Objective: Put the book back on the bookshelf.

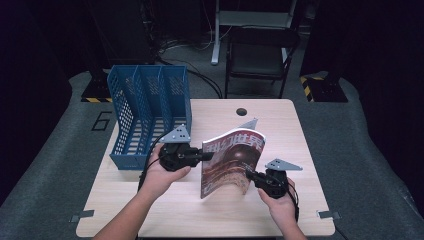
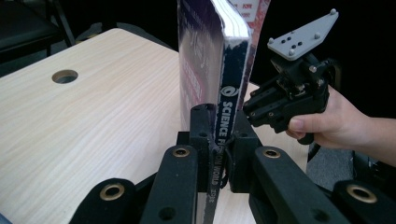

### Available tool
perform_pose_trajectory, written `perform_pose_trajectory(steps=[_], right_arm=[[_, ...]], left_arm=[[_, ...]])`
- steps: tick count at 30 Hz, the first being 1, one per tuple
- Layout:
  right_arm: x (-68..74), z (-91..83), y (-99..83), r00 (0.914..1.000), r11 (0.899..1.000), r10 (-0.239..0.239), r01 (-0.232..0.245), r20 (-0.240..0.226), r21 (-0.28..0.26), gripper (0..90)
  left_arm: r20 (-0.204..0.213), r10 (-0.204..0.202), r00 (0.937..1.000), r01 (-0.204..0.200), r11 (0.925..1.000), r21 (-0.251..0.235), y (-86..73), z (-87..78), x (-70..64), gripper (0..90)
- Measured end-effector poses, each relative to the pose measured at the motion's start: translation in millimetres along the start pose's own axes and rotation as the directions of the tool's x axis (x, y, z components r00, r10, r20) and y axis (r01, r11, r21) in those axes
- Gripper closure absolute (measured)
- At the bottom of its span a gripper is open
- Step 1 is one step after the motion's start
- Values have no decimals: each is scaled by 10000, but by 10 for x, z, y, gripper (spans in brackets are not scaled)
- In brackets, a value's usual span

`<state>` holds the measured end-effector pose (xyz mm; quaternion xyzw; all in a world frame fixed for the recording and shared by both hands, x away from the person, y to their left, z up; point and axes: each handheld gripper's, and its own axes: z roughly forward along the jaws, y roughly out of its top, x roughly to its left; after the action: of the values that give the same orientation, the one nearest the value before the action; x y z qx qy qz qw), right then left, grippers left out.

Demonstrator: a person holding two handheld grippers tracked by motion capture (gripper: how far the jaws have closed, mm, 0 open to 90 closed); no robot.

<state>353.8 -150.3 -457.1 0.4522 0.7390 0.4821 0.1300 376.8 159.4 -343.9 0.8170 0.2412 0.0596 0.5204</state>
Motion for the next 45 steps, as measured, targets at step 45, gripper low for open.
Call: perform_pose_trajectory(steps=[45], right_arm=[[-312, 28, -197, 9930, 9912, 1174, -1180, 124, 609, 559]], left_arm=[[1021, 1172, 9878, -1243, 9901, 657, -107, 25, -264, 834]])
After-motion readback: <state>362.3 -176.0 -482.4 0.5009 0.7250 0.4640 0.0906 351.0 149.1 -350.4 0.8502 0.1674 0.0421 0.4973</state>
